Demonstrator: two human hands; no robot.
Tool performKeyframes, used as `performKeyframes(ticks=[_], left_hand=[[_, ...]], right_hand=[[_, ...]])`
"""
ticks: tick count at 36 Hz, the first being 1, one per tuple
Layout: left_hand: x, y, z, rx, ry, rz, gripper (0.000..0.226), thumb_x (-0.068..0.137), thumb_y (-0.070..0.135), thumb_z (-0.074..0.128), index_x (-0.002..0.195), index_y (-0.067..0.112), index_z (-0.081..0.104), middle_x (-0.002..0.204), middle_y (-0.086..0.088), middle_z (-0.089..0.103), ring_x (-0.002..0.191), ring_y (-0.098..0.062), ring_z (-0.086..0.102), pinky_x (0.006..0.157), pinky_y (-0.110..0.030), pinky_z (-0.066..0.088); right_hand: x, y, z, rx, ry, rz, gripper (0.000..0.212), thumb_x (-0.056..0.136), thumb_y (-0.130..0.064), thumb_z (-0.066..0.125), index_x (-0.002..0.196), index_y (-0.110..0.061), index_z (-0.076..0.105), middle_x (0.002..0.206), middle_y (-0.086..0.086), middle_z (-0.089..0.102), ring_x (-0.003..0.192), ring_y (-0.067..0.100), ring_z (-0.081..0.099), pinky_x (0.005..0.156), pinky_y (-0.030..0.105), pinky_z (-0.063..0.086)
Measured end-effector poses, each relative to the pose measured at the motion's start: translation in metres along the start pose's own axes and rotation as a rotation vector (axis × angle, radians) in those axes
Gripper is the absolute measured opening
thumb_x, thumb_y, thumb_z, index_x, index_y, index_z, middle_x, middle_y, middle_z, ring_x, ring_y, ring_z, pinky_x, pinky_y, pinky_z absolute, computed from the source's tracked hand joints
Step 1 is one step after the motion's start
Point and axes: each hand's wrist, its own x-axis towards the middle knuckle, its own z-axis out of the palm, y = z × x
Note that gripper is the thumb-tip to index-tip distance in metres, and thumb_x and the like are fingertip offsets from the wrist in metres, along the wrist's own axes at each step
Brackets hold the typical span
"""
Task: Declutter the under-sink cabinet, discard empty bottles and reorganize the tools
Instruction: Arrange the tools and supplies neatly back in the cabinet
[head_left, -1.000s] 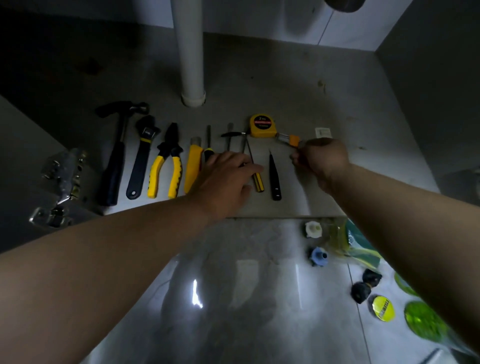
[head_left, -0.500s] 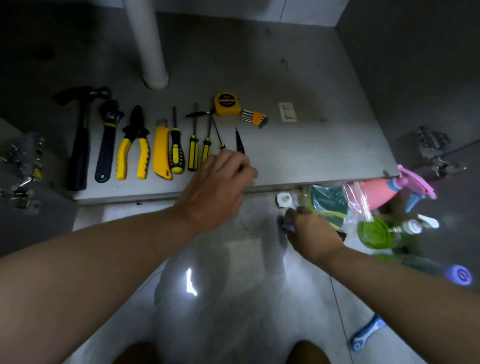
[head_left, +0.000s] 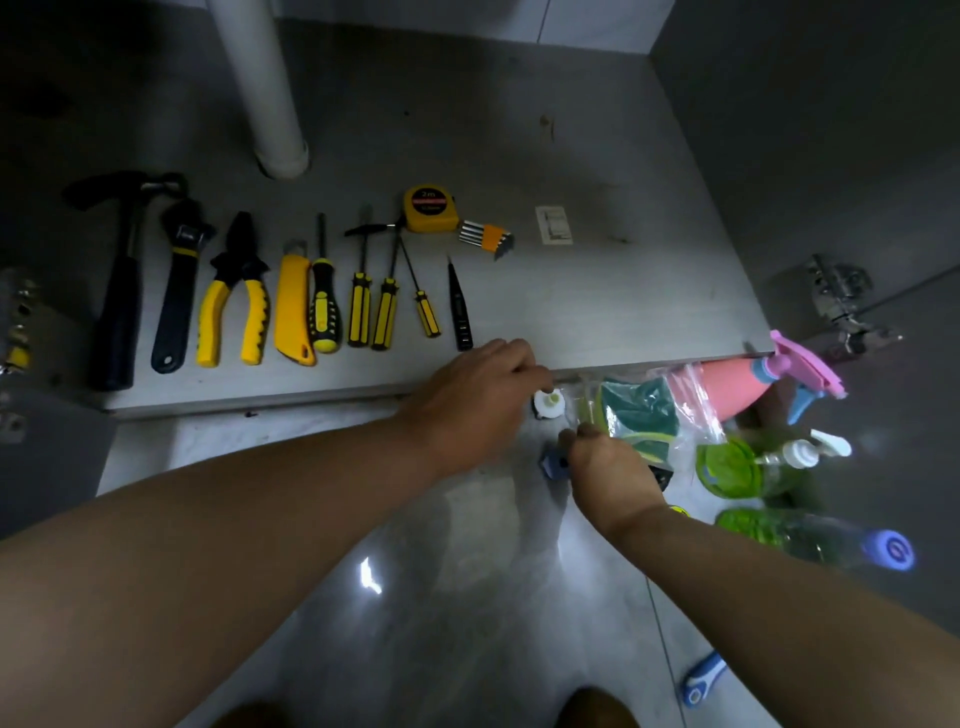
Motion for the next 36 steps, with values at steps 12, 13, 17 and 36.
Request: performKeyframes(ticks=[12, 13, 17, 36], left_hand=[[-0.001, 0.009, 0.060, -0.062, -0.372, -0.170, 0.063, 0.090, 0.007, 0.057, 0.150, 0.021, 0.044, 0.157, -0.006, 0.033, 0.140, -0.030, 0.039, 0.109, -0.043, 0.042], [-0.001, 0.007, 0.064, -0.033, -0.404, -0.175, 0.071, 0.090, 0.006, 0.057, 0.156, 0.024, 0.035, 0.163, -0.004, 0.025, 0.146, -0.029, 0.031, 0.114, -0.043, 0.037], [0.012, 0.000, 0.076, 0.079, -0.477, -0.155, 0.088, 0.091, 0.002, 0.059, 0.161, 0.033, 0.017, 0.171, 0.002, 0.000, 0.156, -0.026, 0.006, 0.122, -0.044, 0.025], [-0.005, -0.003, 0.064, 0.156, -0.511, -0.045, 0.035, 0.094, 0.006, 0.051, 0.129, 0.008, 0.053, 0.133, -0.012, 0.049, 0.118, -0.031, 0.053, 0.089, -0.041, 0.048]], right_hand=[[-0.008, 0.001, 0.024, 0.249, 0.075, -0.200, 0.019, 0.099, -0.022, 0.052, 0.117, -0.017, 0.058, 0.106, 0.009, 0.056, 0.087, 0.036, 0.064, 0.069, 0.036, 0.047], [-0.013, 0.002, 0.025, 0.278, 0.082, -0.215, 0.013, 0.098, -0.024, 0.053, 0.110, -0.019, 0.058, 0.103, 0.008, 0.056, 0.085, 0.036, 0.063, 0.067, 0.037, 0.047], [-0.033, 0.017, 0.010, 0.417, 0.043, -0.251, 0.017, 0.087, -0.035, 0.064, 0.083, -0.027, 0.049, 0.088, -0.001, 0.059, 0.079, 0.026, 0.062, 0.064, 0.034, 0.047], [0.028, 0.037, -0.102, 0.842, 0.496, -0.015, 0.003, 0.090, -0.014, 0.068, 0.091, -0.017, 0.067, 0.083, -0.001, 0.068, 0.074, 0.012, 0.060, 0.060, 0.008, 0.041]])
